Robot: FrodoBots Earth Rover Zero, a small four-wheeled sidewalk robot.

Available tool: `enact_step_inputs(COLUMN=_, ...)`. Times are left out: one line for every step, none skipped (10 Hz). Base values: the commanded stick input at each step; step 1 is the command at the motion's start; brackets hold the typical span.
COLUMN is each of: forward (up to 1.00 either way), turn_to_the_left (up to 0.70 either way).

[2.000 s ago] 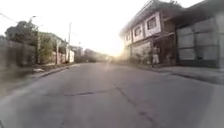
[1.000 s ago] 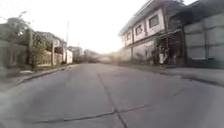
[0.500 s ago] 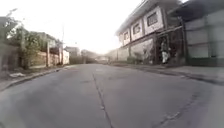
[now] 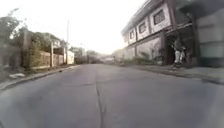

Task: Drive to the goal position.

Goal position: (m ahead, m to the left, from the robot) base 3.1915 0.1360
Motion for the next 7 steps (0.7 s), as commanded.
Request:
enact_step_inputs(forward=1.00, turn_to_the_left=0.05)
enact_step_inputs(forward=1.00, turn_to_the_left=0.13)
enact_step_inputs(forward=1.00, turn_to_the_left=0.13)
enact_step_inputs(forward=1.00, turn_to_the_left=0.13)
enact_step_inputs(forward=1.00, turn_to_the_left=0.13)
enact_step_inputs(forward=1.00, turn_to_the_left=0.13)
enact_step_inputs(forward=1.00, turn_to_the_left=-0.10)
